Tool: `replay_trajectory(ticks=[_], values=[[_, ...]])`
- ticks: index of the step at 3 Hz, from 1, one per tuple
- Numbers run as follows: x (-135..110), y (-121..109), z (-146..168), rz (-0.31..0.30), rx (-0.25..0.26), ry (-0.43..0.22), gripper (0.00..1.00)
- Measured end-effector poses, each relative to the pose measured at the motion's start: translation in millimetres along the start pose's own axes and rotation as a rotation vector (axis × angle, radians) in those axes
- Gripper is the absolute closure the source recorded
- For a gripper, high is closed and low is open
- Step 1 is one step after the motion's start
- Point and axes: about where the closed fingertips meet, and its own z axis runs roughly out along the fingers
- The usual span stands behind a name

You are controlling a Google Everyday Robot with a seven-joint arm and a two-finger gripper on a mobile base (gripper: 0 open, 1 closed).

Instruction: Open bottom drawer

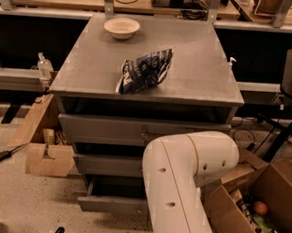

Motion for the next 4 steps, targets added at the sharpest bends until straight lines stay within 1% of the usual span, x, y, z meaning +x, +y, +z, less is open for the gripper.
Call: replay_trajectory(ticks=[1,2,4], values=[[0,5,-5,0.005,-0.007,0.000,1.00],[4,22,-8,0.025,-0.034,0.001,1.00],[6,33,-9,0.036,-0.051,0.001,1.00]])
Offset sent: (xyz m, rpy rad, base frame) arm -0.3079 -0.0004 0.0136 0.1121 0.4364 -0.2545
